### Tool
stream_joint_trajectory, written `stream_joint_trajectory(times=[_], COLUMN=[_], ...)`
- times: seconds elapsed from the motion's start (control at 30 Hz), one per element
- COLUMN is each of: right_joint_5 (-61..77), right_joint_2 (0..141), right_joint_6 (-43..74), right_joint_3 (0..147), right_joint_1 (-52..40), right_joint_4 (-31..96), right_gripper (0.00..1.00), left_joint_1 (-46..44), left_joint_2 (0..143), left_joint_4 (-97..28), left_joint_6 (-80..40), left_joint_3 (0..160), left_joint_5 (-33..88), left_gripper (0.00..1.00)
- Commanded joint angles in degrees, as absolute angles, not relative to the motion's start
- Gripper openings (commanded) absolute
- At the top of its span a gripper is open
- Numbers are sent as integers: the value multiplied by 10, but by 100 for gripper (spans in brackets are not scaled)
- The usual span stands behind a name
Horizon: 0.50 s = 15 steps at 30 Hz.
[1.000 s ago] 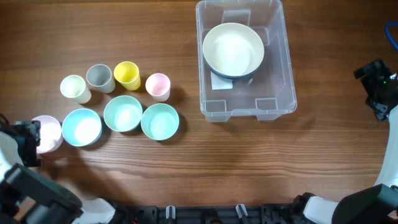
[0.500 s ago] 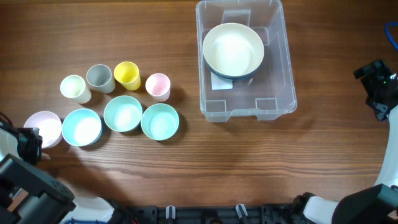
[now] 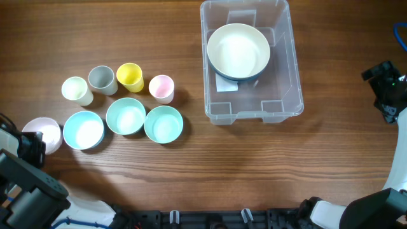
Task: Pack container
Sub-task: 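Carry the pink bowl into the bin and release it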
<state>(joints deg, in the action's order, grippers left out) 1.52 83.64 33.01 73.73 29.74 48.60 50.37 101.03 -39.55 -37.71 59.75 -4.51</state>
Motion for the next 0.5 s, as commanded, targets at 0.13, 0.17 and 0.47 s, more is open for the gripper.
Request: stream_joint_trajectory(times=[0.13, 0.17, 0.47], right_joint_5=[18, 18, 18], right_joint_2=[842, 842, 842], right_joint_6=[336, 336, 336], right_joint_3=[742, 742, 742], right_joint_1=[299, 299, 299], right_joint_4=[484, 484, 484], right_gripper=[100, 100, 100], left_joint_1=[508, 508, 315], left_joint_2=[976, 962, 751], left_joint_4=[-443, -462, -498], left_joint_6=[-377, -377, -232], left_joint_3=[634, 650, 783], left_joint_5=[-32, -27, 229], left_gripper=[4, 4, 4])
